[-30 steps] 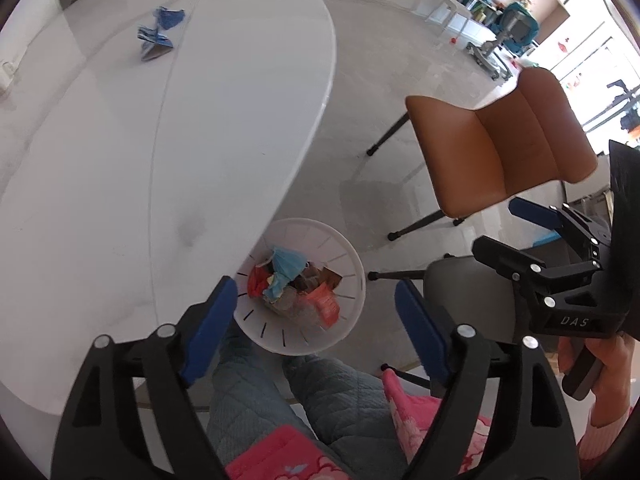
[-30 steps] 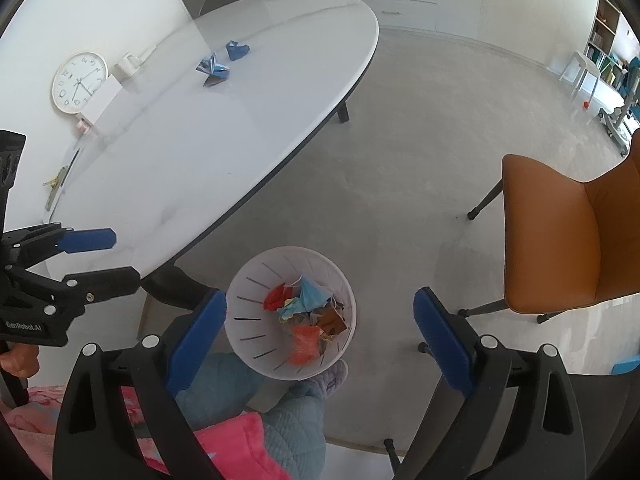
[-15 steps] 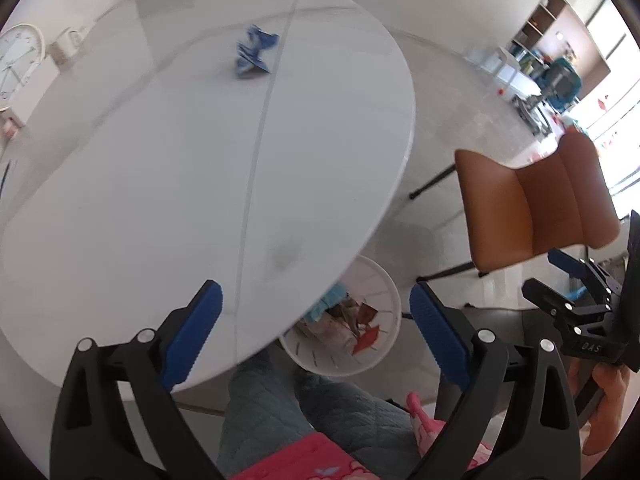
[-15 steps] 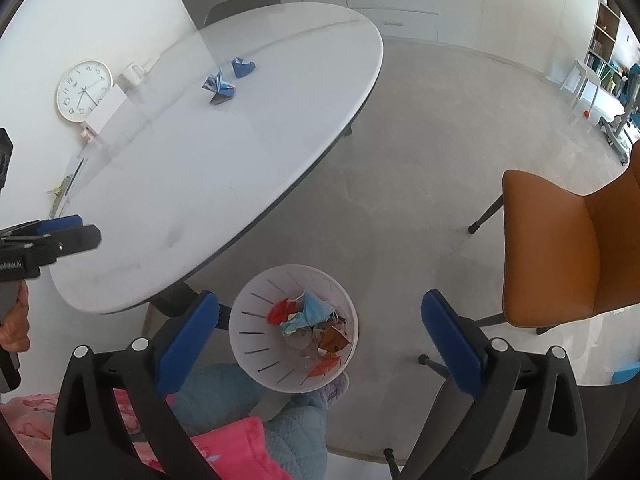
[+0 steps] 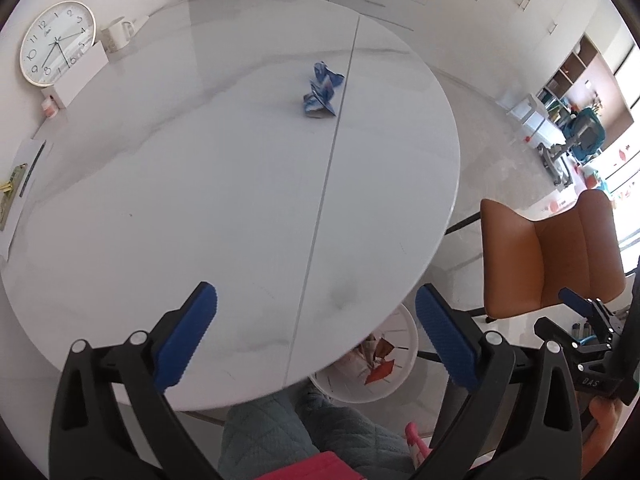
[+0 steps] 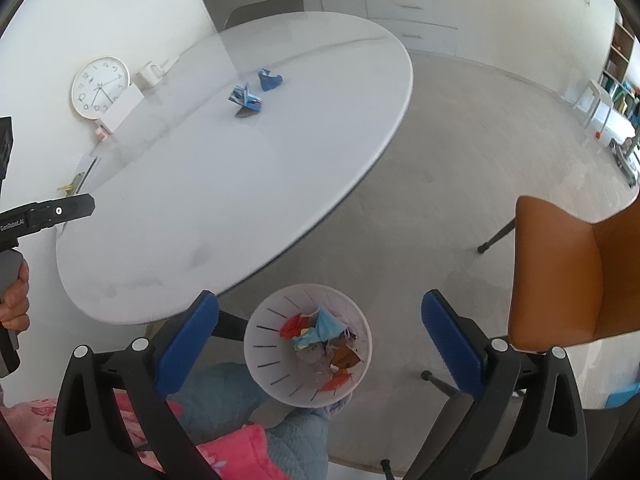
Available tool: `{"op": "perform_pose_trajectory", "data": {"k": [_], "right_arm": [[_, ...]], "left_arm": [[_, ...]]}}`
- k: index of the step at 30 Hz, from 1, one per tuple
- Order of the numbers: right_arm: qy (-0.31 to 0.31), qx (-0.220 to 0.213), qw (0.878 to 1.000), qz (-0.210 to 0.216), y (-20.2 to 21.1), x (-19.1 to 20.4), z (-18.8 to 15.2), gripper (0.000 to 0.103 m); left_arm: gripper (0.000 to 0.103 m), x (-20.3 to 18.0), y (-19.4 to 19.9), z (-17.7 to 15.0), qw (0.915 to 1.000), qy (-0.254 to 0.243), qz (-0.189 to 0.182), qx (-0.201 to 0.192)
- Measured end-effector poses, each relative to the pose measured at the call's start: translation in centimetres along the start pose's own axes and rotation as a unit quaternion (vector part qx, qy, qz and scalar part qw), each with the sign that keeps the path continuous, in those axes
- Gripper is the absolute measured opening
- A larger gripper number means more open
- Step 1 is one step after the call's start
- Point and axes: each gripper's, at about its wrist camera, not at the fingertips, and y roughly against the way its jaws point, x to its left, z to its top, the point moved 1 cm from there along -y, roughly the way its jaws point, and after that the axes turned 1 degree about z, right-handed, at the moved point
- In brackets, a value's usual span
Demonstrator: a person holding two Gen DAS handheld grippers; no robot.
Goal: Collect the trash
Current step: 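Move both tools back over the table toward the blue wrapper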
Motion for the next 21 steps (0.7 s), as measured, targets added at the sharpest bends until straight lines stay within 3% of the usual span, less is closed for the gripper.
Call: {"op": "perform_pose_trajectory", "data": {"k": [13, 21], "right_arm": [[-0.009, 0.007, 1.0, -0.009, -4.8, 4.9, 6.9, 0.101], [-0.014, 0.022, 1.0, -0.003, -9.2, 8.3, 11.3, 0.101]], "left_arm": [[0.095, 4.3, -3.4, 5.2, 0.9973, -0.064, -0.031, 0.019], [0.095, 8.1, -6.0, 9.8, 0.9955, -0.092, -0.014, 0.02]]}}
